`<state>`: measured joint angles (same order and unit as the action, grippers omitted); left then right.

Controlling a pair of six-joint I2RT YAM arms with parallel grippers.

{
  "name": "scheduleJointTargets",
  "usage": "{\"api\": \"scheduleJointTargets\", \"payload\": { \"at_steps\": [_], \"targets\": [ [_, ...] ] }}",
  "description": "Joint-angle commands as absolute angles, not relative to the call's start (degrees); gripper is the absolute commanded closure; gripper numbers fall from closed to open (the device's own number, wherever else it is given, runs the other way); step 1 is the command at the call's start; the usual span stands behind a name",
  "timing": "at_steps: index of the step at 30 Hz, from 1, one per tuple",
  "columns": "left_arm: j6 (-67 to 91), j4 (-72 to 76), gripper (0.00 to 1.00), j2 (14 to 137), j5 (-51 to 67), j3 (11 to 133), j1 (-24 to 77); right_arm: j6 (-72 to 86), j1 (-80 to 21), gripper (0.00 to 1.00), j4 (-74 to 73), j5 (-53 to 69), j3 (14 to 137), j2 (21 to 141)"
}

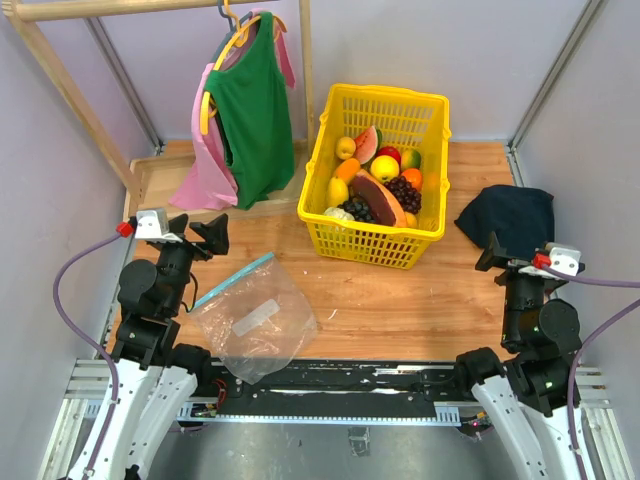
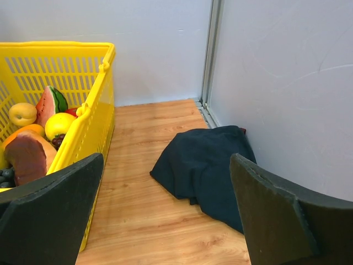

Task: Place the food in the zip-top bag and seal the zipper
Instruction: Pick up the zipper food storage bag at the center of the board.

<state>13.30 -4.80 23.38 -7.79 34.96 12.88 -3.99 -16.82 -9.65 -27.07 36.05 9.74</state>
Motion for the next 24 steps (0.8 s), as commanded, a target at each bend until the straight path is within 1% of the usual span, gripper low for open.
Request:
{"api": "scheduleJointTargets", "payload": {
  "at_steps": [1,8,12,20,24],
  "targets": [
    [12.1,-2.8,0.01,23.9,-6.5,34.7,12.4,-2.9,-17.8,0.02,-9.6,-27.6,37.3,9.2],
    [9.7,-2.8,0.01,25.7,-3.5,34.6,12.3,-1.7,-17.8,0.02,-9.9,-27.3,37.0,7.9],
    [8.4,-2.9,0.01,28.8,-2.2,35.5,12.4,-0.9,-17.8,0.02,-10.2,-26.5,37.1,7.0],
    [5.9,-8.3,0.01,40.0,0.2,40.1,12.4,0.4,-18.7,0.02,-10.7,-26.9,36.7,4.8],
    [4.0,-10.8,0.01,48.1,4.1,41.8,12.4,0.0,-20.3,0.02,-10.4,-26.8,36.4,3.8]
  ]
}}
